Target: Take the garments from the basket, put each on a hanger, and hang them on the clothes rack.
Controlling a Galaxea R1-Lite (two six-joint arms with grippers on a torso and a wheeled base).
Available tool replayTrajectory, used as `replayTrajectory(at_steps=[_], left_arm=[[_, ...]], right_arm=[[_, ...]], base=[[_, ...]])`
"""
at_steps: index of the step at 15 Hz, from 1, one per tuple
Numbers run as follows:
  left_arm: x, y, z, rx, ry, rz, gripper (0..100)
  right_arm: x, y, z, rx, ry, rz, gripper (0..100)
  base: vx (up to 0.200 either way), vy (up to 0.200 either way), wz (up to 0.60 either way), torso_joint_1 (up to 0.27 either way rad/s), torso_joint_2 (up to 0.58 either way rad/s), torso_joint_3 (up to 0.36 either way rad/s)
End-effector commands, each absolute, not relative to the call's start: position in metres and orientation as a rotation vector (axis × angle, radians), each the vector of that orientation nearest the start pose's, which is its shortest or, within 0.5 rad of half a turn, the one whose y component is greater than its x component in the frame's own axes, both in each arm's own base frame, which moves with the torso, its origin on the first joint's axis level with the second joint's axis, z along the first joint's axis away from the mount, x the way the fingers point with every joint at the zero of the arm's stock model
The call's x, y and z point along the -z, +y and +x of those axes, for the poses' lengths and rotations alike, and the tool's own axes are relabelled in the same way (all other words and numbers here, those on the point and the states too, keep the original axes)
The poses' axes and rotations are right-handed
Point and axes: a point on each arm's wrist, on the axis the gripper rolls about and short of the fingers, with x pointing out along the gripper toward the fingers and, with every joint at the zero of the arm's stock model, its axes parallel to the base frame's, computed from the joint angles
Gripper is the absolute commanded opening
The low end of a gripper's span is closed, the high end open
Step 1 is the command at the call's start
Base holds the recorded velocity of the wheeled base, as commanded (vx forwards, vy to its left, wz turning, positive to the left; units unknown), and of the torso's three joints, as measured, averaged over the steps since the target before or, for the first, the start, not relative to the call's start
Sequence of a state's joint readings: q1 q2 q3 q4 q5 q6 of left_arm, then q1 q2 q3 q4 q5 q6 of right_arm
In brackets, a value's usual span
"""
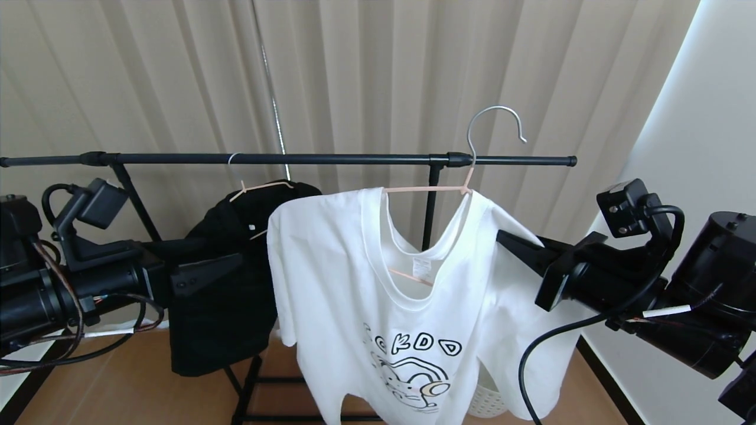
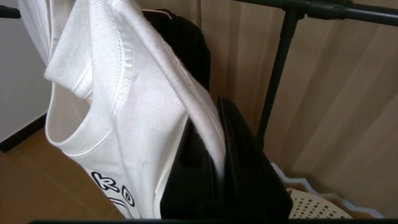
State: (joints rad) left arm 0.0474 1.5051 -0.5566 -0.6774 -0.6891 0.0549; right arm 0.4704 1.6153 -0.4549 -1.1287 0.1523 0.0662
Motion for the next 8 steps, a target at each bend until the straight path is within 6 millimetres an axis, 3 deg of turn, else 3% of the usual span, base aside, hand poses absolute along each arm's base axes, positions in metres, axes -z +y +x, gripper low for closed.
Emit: replayTrajectory(at_steps=[1,2,5,8], left_arm=[[-0.203,-0.011,0.233,0.687,0.167,-0.028,100],[-0.222,-0.019,0.239,0.722,0.161,-0.023,100],[-0.255,-0.035,0.246,0.801,0.192,-0.031,100],[-0.271,-0.061,0.258,0.896,0.289,-0.049,100]], right_arm=[[-0.164,0.118,0.225,-0.624,0.062,0.057,0],[-0.161,0.118,0.224,-0.624,0.073,0.055,0],[-0.161,0.118,0.221,-0.677,0.078,0.056,0],[-0.16,0.118,0.22,-0.68,0.083,0.055,0]], base=[[0.0,0.0,0.0,0.0,0.0,0.0],[0.0,0.0,0.0,0.0,0.0,0.0],[0.0,0.0,0.0,0.0,0.0,0.0],[0.0,0.0,0.0,0.0,0.0,0.0]])
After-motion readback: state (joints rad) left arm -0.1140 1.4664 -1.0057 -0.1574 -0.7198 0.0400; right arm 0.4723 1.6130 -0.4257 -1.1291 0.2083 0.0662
